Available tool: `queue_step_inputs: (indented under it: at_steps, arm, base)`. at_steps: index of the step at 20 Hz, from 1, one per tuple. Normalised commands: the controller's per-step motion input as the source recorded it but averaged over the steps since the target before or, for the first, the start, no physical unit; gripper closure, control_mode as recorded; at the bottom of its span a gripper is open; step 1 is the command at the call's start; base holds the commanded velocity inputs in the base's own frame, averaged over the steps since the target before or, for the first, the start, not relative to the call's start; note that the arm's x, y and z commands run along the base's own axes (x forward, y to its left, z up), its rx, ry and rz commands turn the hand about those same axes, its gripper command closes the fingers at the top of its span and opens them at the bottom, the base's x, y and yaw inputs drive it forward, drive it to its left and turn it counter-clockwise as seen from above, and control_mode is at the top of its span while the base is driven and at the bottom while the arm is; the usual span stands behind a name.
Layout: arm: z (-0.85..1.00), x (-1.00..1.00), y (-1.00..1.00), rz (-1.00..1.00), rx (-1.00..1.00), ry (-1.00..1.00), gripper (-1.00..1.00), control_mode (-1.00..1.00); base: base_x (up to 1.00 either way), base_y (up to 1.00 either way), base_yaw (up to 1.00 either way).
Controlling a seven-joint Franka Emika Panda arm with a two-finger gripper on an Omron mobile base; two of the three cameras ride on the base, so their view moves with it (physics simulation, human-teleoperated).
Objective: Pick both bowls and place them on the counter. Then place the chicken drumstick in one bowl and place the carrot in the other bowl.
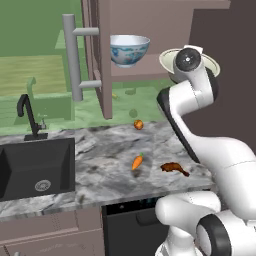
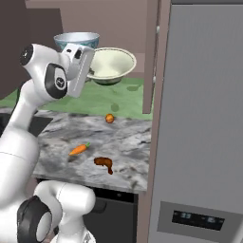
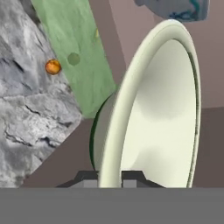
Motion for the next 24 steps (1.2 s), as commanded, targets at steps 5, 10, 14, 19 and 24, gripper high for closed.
queue_step_inputs:
  at_steps: [5, 10, 14, 19, 24]
  arm:
    - [-0.49, -0.50, 0.26, 0.00, -0.02, 0.10, 1.00, -1.00]
    - [-0.59, -0.57, 0.18, 0.00, -0.03, 0.07, 1.00, -1.00]
    - [-0.64, -0.40, 0.13, 0.00, -0.06, 0.05, 1.00, -1.00]
    - [-0.57, -0.01, 0.12, 0.00, -0.07, 0.00, 1.00, -1.00]
    - [-0.40, 0.29, 0.00, 0.00, -0.01, 0.06, 1.00, -1.00]
  base:
    - [0.00, 0.00, 0.00]
    - [0.00, 0.00, 0.00]
    - [0.00, 0.00, 0.00]
    - [0.00, 0.00, 0.00]
    - [0.00, 0.00, 0.00]
